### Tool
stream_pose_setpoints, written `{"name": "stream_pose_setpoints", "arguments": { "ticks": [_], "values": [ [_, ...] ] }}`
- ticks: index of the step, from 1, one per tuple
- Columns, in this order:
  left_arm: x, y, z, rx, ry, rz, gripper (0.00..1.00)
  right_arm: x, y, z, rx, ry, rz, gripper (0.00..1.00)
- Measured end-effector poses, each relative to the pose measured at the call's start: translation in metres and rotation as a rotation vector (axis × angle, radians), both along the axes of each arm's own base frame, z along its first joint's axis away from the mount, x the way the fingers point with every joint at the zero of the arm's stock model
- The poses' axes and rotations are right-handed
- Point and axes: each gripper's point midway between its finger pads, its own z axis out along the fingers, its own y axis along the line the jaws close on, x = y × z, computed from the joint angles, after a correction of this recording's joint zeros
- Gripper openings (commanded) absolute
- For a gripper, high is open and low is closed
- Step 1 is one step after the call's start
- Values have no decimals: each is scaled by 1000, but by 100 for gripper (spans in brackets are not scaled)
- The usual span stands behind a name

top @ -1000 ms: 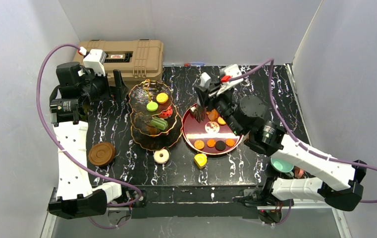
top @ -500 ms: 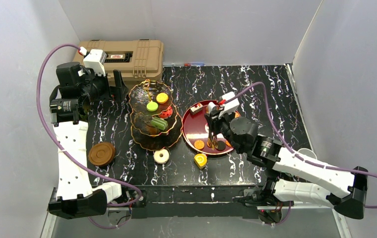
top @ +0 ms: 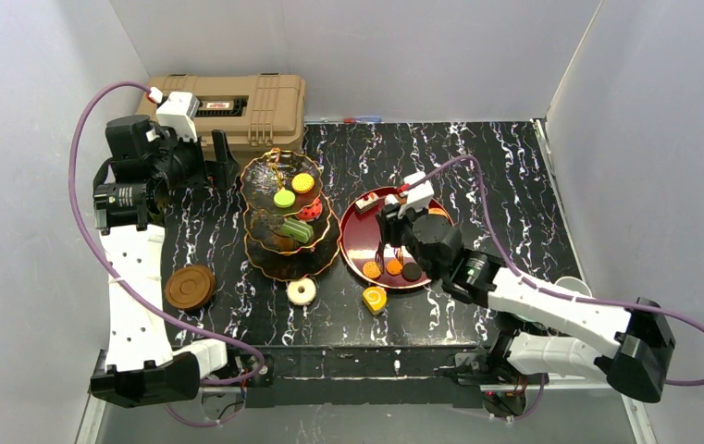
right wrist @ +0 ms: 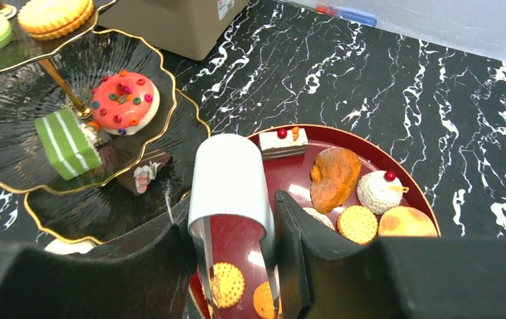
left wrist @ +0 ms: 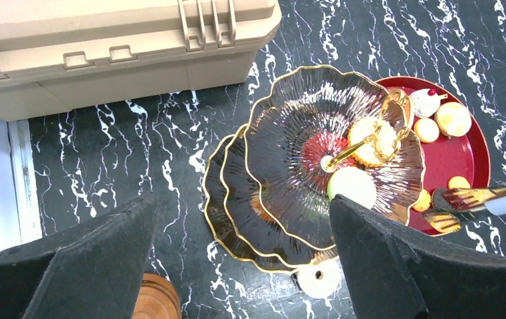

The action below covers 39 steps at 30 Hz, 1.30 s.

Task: Serve the afternoon tea
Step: Pick up the desert from the tray.

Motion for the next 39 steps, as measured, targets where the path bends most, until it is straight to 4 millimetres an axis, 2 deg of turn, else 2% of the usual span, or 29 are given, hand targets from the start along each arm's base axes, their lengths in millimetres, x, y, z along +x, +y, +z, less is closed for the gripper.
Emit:
{"name": "stream_pose_setpoints", "arguments": {
  "ticks": [7,12,21,29,39],
  "values": [
    [1,0,-1,1,4,0,99,26,11,-24,3,39,-7,49],
    [3,0,-3,0,11,0,99,37,20,-33,30,56,2,50],
    [4,1,-5,1,18,0,99,38,35,-42,59,78,40,50],
    [4,1,-5,2,18,0,99,39,36,-41,64,74,40,50],
    [4,1,-5,2,18,1,99,36,31,-57,42,91,37,50]
  ]
}}
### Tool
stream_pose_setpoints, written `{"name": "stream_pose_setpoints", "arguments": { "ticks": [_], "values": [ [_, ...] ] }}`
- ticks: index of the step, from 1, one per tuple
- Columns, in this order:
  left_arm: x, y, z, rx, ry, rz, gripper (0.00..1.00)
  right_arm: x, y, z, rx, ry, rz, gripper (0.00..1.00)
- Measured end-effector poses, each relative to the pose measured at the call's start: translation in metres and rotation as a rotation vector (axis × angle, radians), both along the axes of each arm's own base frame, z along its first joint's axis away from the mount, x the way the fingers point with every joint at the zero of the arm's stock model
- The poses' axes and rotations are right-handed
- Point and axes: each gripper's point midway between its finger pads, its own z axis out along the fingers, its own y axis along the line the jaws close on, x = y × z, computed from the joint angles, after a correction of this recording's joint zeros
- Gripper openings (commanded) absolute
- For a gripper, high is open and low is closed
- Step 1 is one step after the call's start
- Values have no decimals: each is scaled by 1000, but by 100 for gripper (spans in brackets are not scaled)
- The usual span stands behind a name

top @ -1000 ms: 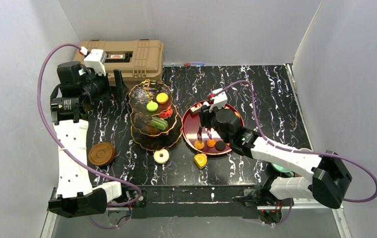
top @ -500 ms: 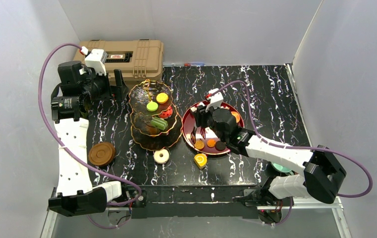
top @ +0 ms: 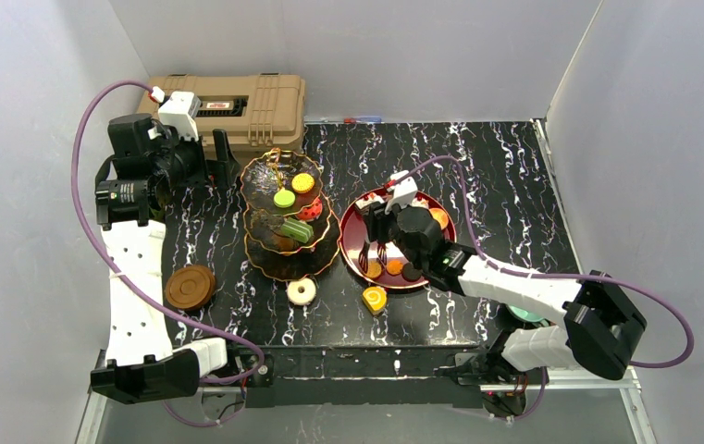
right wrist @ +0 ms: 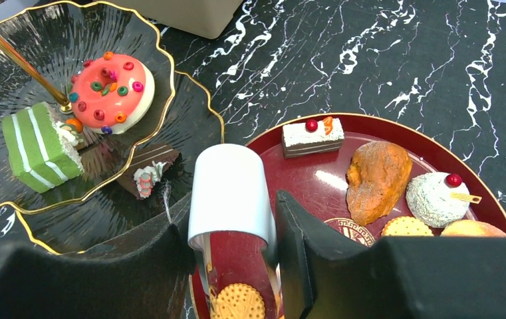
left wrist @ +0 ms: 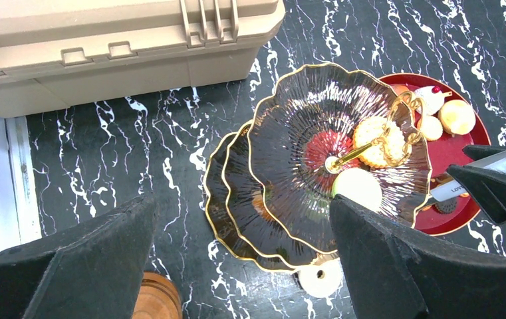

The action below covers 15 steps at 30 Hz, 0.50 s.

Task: Serve the afternoon tea
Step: Pick up the desert from the tray.

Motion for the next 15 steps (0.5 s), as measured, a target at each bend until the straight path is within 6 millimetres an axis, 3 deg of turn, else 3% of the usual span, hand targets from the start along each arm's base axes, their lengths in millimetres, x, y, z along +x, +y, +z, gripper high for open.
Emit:
{"name": "stream_pose_setpoints", "arguments": {
  "ticks": [10,15],
  "values": [
    [0,0,0,1,0,1,99,-5,2,-4,28,13,22,52],
    [0,0,0,0,0,1,99,-10,-1,-4,41,17,31,39]
  ]
}}
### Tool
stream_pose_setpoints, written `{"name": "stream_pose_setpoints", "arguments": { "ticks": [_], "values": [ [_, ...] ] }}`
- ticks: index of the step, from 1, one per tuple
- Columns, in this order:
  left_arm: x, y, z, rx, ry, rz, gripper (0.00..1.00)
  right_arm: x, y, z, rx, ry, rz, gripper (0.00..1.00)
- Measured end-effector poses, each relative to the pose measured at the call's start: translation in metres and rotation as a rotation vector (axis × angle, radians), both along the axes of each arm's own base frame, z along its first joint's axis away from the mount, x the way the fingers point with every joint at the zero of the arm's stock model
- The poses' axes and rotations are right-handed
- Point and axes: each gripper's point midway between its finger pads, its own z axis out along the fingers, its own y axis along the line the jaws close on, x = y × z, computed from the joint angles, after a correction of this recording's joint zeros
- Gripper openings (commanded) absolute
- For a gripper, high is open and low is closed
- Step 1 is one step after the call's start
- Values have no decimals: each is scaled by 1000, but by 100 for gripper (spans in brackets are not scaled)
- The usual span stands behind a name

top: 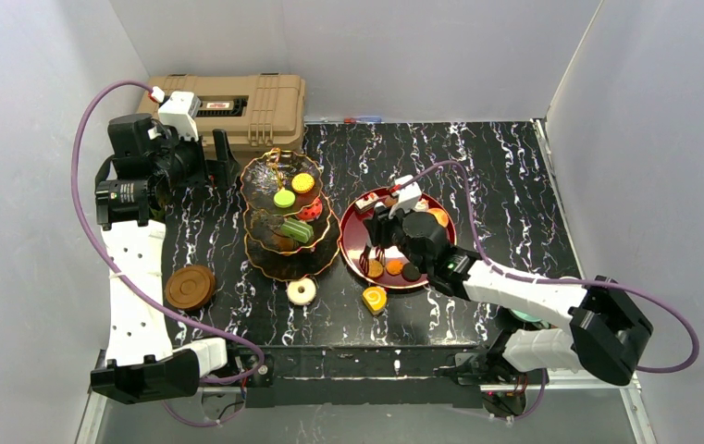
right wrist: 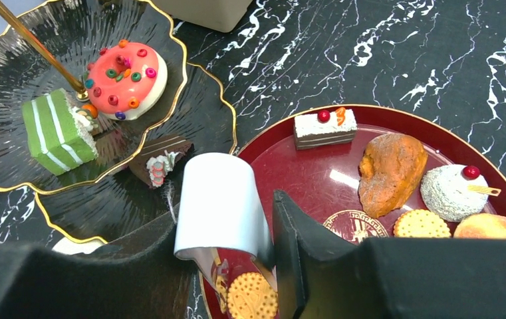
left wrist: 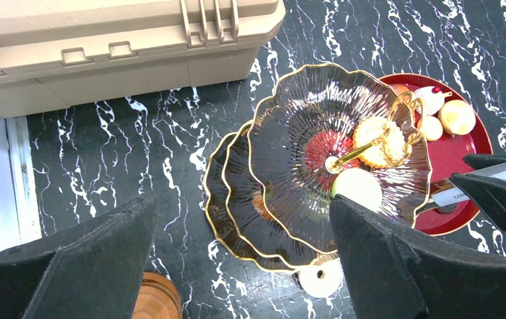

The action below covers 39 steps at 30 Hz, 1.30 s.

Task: Serve the afternoon tea
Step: Pick up the desert from the tray, then place the desert on the desert table.

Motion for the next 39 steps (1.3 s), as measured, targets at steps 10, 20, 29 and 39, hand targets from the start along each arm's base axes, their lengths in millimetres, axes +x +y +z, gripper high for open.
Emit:
{"name": "stream_pose_setpoints", "arguments": {
  "ticks": [10,20,29,39],
  "values": [
    [0,0,0,-2,1,1,99,-3,-5,3,-50,-9,14,24],
    [0,1,0,-3,4,7,99,12,17,131,15,-157,52,23],
    [9,7,-2,-17,26,35,99,7,53,291,245,-340,135,22],
    [10,19,4,-20,18,76,99,-14,134,291,231,-308,282,21]
  ]
}}
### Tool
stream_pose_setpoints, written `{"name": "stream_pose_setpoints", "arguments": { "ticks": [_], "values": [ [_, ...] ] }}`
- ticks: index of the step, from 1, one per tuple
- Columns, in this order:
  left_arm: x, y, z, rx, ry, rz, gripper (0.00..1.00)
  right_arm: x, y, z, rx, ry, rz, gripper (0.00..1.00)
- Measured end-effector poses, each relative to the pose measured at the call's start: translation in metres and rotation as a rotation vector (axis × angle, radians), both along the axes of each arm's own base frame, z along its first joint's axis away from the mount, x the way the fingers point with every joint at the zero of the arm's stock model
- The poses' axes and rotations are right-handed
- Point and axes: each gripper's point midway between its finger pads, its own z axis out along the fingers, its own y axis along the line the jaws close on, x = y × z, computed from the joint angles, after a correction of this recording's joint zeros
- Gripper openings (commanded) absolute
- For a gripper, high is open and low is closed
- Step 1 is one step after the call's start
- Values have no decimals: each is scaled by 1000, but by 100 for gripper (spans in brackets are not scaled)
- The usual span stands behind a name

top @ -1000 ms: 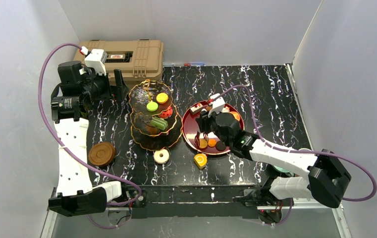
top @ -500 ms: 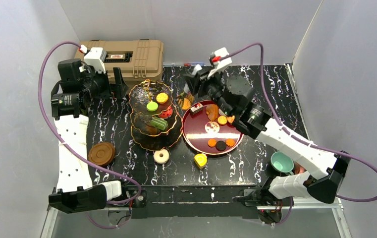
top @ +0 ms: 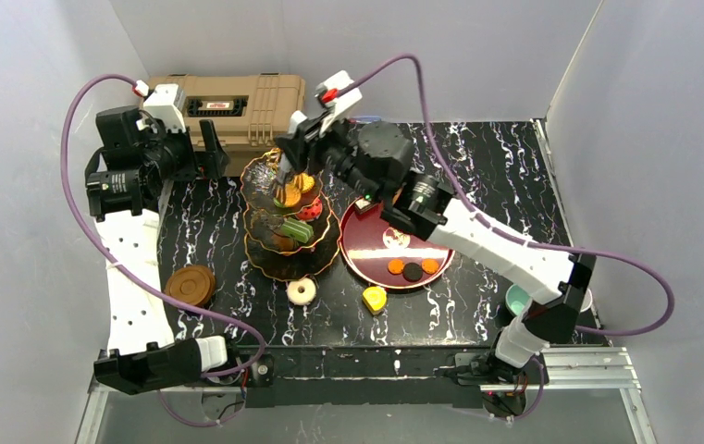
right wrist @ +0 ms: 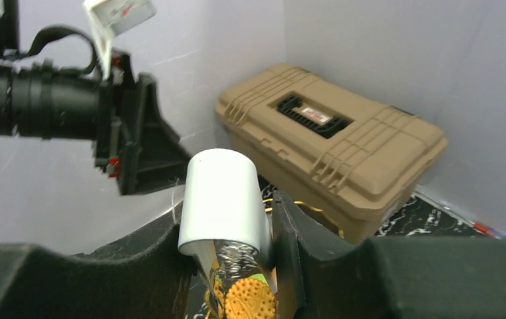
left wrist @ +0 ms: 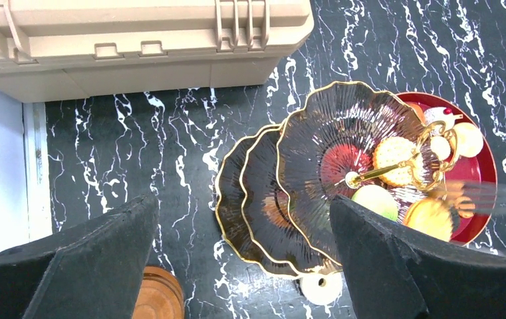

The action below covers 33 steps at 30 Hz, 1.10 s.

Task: Serve the afternoon tea
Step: Place the desert on the desert table.

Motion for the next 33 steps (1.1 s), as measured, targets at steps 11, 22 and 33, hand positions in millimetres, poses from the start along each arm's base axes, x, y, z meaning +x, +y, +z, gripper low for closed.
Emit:
{"name": "stream_pose_setpoints", "arguments": {
  "ticks": [11,22,33],
  "values": [
    [5,5,4,-14,7,14,99,-23,35,-9,-28,-4,67,22],
    [5,5,4,-16,5,9,99,-9,57,-15,2,-21,47,26],
    [2,3,6,-13,-3,-1,99,-1,60,-12,40,-55,10,46]
  ]
}}
